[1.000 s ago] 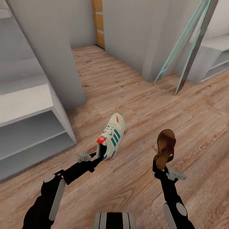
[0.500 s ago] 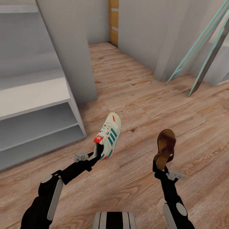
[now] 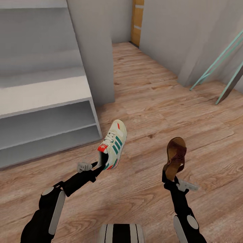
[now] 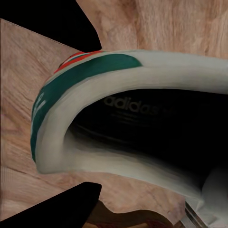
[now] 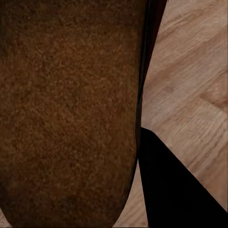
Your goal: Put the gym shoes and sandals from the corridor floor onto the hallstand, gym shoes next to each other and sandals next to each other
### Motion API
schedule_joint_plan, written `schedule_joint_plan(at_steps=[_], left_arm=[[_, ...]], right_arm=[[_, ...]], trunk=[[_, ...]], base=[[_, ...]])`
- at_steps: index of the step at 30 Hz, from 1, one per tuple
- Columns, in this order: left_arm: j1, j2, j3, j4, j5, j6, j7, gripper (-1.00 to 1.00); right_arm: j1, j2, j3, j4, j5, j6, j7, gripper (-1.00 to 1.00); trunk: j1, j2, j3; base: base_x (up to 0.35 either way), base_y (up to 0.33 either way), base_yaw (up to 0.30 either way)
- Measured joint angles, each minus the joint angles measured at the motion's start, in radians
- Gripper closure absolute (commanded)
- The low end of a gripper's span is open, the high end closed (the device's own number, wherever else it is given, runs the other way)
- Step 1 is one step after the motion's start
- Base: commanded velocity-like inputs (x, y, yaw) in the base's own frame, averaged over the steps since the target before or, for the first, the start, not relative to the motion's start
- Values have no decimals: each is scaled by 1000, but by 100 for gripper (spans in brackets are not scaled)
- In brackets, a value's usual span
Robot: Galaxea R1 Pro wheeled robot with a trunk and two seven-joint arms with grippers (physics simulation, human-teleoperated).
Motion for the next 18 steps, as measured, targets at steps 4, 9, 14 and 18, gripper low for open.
schedule_joint_plan(at_steps=[4,9,14,18], left_arm=[[0,0,2,0,0,0,0,100],[0,0,5,0,1,0,0,100],[0,0,53,0,1,0,0,100],[0,0,64,0,1,0,0,100]], right_arm=[[0,0,0,0,0,0,0,100],[-1,0,0,0,0,0,0,100],[0,0,0,-1,0,0,0,100],[0,0,0,-1,0,0,0,100]], trunk=[[0,0,-4],[-1,0,-9],[0,0,-14],[0,0,-18]], base=[[-66,18,215],[-7,2,215],[-127,79,215],[-228,154,211]])
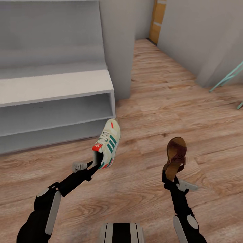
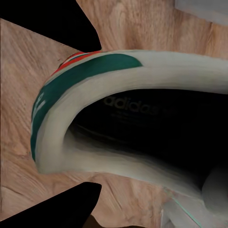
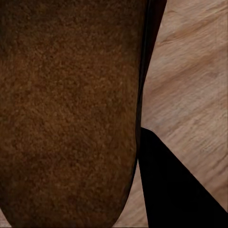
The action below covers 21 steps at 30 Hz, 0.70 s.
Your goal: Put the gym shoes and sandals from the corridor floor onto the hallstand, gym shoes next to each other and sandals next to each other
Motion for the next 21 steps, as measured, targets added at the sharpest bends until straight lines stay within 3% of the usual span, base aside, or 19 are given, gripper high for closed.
schedule_joint_plan(at_steps=[9,21], left_arm=[[0,0,3,0,2,0,0,100],[0,0,5,0,2,0,0,100]], right_arm=[[0,0,0,-1,0,0,0,100],[1,0,0,-1,0,0,0,100]], trunk=[[0,0,-6],[0,0,-7]], base=[[-48,31,99],[-179,121,2]])
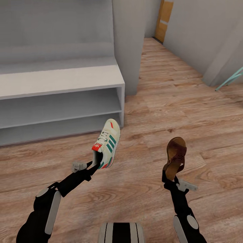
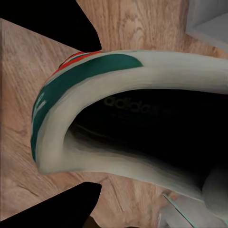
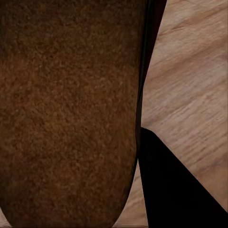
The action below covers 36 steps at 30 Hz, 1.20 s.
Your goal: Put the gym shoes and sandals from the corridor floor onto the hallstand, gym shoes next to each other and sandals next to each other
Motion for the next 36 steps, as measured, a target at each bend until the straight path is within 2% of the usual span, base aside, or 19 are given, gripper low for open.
schedule_joint_plan(at_steps=[15,22,25,29,33,36], left_arm=[[0,0,1,1,0,0,1,100],[0,0,6,1,-2,0,1,100],[0,0,33,1,-2,-1,2,100],[0,0,87,0,-10,-1,7,100],[0,0,114,0,-16,0,14,100],[0,0,128,0,-19,-1,44,100]], right_arm=[[0,0,0,0,0,0,0,100],[0,0,0,0,0,0,0,100],[0,0,0,0,0,0,0,100],[0,1,0,1,0,0,0,100],[0,1,0,2,0,0,0,100],[0,1,0,2,0,0,0,100]], trunk=[[0,0,0],[0,0,-6],[0,0,-9],[0,0,-13],[0,0,-17],[0,0,-20]], base=[[-112,103,4],[-2,2,188],[0,0,210],[0,0,211],[0,0,212],[0,0,212]])
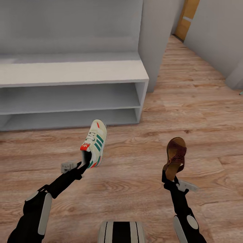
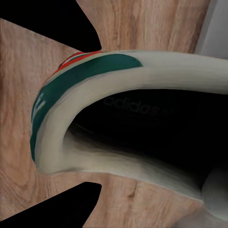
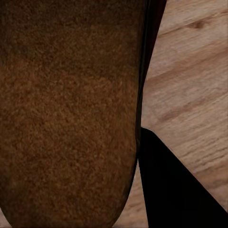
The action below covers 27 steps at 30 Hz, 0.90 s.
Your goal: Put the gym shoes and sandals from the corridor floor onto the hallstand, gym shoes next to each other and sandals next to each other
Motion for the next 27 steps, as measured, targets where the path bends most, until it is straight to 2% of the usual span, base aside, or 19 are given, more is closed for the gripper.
schedule_joint_plan(at_steps=[8,12,14,16,22,27], left_arm=[[0,1,38,0,-3,0,69,100],[0,0,112,0,-3,0,72,100],[0,1,161,0,-5,-2,73,100],[0,0,185,-1,-3,0,73,100],[0,0,197,-1,-6,1,73,100],[0,0,192,-1,-47,-1,72,100]], right_arm=[[0,0,1,0,0,0,-1,100],[0,0,2,1,0,0,-1,100],[0,0,3,1,1,0,0,100],[0,0,3,1,1,0,0,100],[0,0,3,1,2,0,0,100],[0,0,4,-1,23,0,0,100]], trunk=[[0,0,-8],[0,0,-11],[0,0,-11],[0,0,-12],[0,0,-12],[0,0,-12]], base=[[0,0,209],[0,0,87],[0,0,20],[0,0,8],[0,0,2],[0,0,0]])
